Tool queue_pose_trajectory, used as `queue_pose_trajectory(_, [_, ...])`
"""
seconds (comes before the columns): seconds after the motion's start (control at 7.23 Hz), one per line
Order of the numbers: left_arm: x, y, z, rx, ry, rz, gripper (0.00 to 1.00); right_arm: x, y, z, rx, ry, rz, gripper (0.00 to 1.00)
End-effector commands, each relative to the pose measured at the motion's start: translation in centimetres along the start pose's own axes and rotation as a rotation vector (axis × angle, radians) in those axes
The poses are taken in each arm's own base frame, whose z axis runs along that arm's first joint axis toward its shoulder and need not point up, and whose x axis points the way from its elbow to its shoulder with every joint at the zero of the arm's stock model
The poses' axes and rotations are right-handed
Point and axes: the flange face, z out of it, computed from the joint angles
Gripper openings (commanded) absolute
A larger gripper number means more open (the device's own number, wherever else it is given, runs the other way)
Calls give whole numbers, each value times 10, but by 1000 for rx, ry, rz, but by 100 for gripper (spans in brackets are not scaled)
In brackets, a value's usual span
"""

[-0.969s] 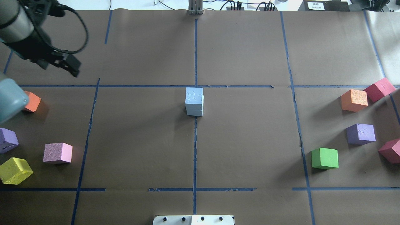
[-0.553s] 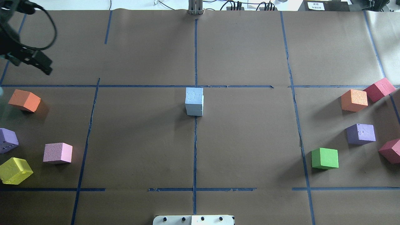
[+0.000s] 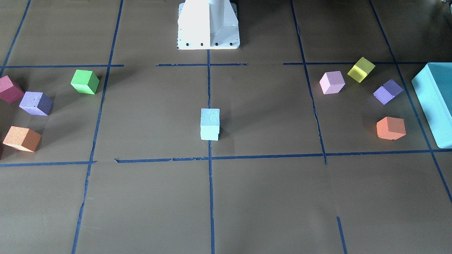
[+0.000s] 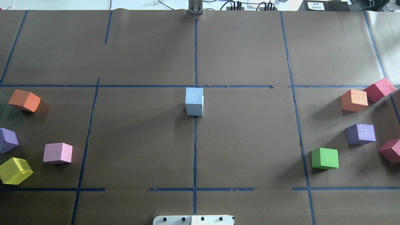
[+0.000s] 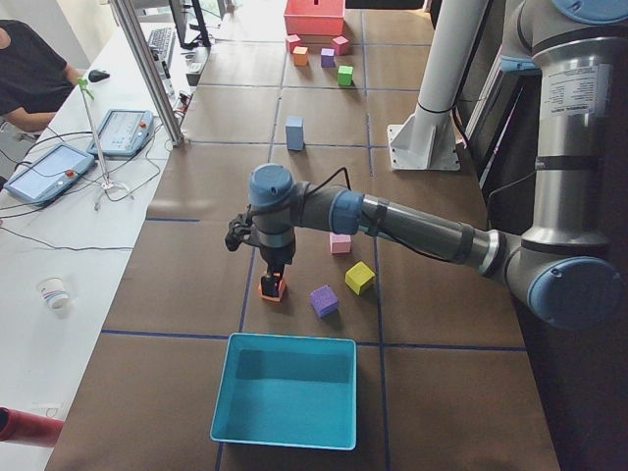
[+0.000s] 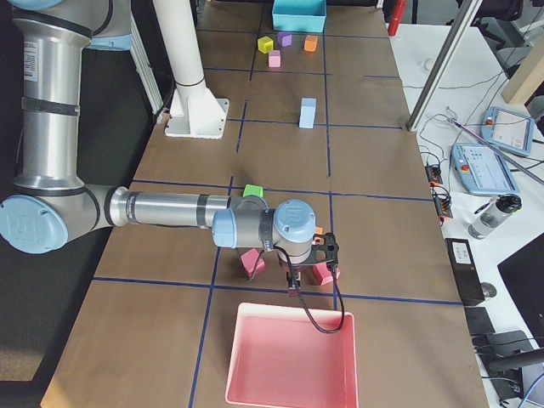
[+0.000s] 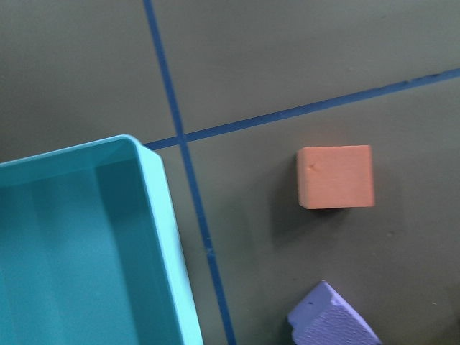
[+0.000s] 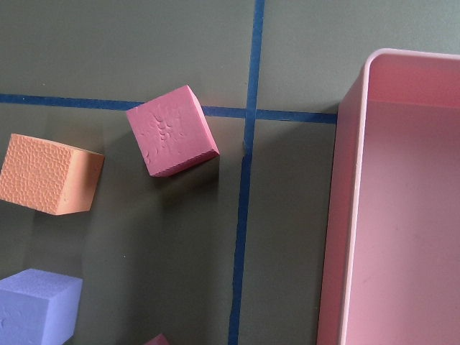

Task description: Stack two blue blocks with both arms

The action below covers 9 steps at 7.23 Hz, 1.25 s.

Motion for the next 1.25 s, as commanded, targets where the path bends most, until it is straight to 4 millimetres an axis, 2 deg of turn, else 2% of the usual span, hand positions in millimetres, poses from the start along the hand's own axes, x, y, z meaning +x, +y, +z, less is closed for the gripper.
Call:
queue_pose_trajectory(0.0, [-34,6,-1,30,6,-57,100,0,0,0,1,2,-1,100])
queue_pose_trajectory(0.42, [-34,1,-4,-22,8,-110,100,-1,-3,-2,4,2,-4,100])
queue_pose_trajectory(1.11, [-42,8,3,-40,7,-126,100,0,-2,0,1,2,-1,100])
